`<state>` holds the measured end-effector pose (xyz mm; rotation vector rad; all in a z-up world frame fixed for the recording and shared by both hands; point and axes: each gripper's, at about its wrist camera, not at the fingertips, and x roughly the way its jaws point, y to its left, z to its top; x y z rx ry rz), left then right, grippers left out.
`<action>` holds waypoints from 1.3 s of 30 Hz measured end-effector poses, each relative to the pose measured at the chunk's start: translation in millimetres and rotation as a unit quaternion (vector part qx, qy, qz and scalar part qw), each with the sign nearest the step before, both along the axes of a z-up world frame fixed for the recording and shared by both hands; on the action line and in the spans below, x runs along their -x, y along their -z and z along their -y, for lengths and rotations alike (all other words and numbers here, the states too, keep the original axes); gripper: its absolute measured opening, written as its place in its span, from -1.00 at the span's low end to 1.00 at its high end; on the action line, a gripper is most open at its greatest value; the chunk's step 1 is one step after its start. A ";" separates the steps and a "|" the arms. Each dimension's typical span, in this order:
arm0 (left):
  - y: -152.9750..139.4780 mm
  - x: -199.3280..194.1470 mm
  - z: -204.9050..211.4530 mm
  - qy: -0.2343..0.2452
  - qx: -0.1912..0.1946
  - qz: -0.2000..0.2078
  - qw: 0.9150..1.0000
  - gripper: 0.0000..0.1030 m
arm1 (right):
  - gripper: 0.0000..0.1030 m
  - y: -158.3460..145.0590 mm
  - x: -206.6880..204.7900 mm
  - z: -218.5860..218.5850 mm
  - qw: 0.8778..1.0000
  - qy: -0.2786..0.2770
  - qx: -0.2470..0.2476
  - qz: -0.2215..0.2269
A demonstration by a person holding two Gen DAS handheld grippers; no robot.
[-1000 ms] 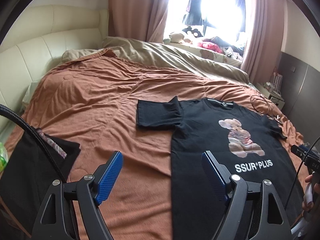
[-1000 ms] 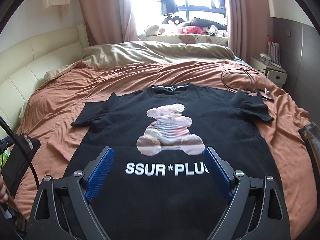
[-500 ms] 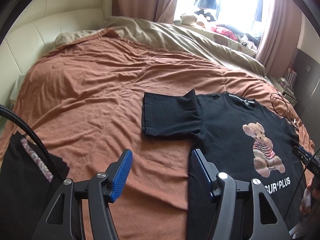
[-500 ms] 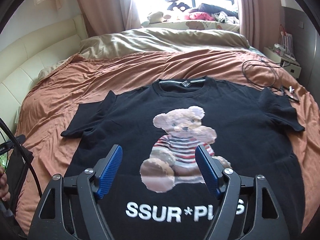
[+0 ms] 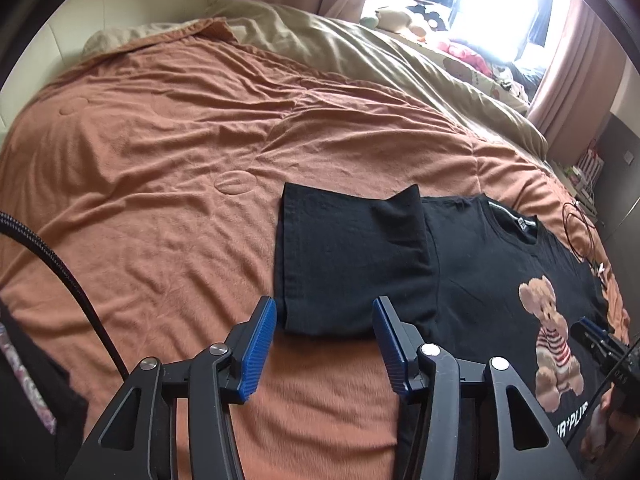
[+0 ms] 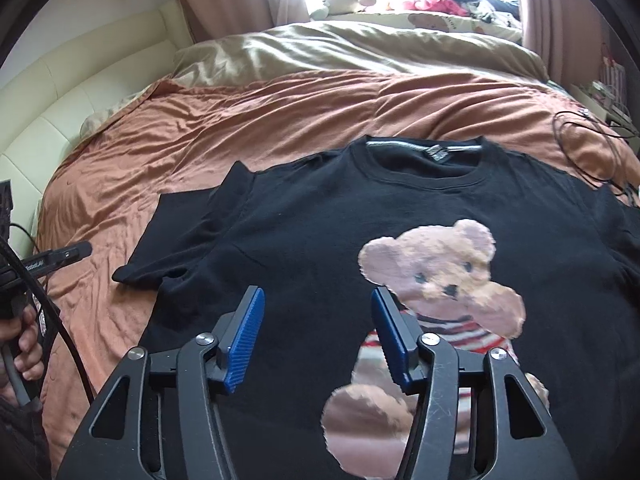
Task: Fold small clothes
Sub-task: 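Lower the left tool to the shirt's side edge beside the sleeve, then close the left tool on the shirt's side edge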
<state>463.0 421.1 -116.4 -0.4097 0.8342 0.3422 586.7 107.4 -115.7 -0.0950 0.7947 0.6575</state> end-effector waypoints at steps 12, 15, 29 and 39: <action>53.0 -62.9 -37.1 0.001 0.009 -0.046 0.999 -0.14 | -0.31 35.3 -45.8 -71.5 0.999 -0.025 0.010 -0.037; 61.6 -71.6 -43.4 0.000 0.011 -0.053 0.999 -0.16 | -0.31 41.5 -55.2 -83.2 0.998 -0.030 0.003 -0.046; 77.5 -88.1 -50.4 -0.011 0.014 -0.066 0.998 -0.83 | -0.59 62.9 -75.9 -115.7 0.994 -0.035 -0.021 -0.097; 31.4 -76.7 -39.5 -0.010 0.002 -0.022 1.000 -0.88 | -0.79 77.8 -86.5 -143.3 0.985 -0.057 -0.059 -0.153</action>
